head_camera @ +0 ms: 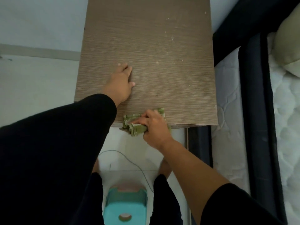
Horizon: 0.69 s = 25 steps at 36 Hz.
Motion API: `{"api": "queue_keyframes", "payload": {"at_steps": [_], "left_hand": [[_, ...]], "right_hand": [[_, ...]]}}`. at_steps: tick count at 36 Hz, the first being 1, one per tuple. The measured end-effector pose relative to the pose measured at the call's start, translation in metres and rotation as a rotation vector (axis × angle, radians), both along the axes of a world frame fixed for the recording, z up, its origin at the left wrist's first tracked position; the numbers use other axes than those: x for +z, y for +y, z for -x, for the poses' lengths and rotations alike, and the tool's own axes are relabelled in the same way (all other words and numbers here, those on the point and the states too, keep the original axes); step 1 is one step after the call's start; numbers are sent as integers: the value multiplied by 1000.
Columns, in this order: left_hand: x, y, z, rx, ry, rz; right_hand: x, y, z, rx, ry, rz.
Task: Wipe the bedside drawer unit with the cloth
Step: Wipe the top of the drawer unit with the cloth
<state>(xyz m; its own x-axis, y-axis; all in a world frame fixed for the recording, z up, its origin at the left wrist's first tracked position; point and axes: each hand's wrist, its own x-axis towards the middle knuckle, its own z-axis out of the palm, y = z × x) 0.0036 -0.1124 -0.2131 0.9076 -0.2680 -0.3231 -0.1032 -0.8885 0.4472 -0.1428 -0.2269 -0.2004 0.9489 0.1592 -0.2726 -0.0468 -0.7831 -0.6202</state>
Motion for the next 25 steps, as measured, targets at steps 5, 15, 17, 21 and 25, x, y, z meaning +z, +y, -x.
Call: {"api": "queue_keyframes", "payload": {"at_steps": [5, 15, 17, 21, 25], "left_hand": [[9, -11, 2, -74, 60, -35], [32, -41, -42, -54, -18, 20], [32, -49, -50, -43, -38, 37], [29, -61, -69, -31, -15, 163], [19, -68, -93, 8, -48, 84]], "right_hand": [[8, -9, 14, 14, 53, -44], [47, -60, -54, -228, -32, -33], [53, -66, -75, -243, -86, -16], [59, -74, -125, -279, -234, 10], [60, -84, -174, -283, -395, 60]]}}
